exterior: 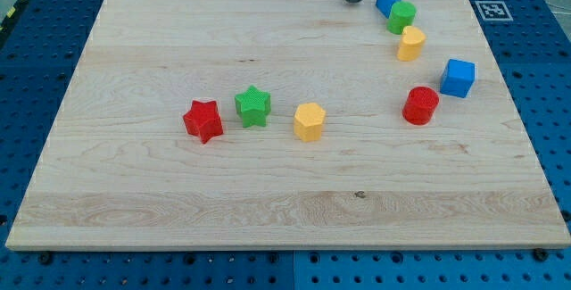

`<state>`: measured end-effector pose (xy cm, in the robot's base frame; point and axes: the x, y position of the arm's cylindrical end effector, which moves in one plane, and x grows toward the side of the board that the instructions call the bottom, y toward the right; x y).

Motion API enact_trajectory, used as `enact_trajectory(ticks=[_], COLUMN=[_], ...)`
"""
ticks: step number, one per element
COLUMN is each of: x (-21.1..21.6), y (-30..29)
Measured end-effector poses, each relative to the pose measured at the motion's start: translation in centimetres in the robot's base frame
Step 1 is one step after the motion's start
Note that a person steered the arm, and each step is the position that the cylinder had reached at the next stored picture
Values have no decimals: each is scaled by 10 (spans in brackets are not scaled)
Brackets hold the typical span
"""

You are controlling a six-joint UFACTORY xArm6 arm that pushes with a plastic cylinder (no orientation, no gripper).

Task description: Slightly move the blue triangle to the top of the green circle

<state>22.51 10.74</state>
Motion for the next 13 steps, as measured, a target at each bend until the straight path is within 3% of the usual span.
enact_trajectory(ticks=[7,13], x=[13,-22], y=[24,19])
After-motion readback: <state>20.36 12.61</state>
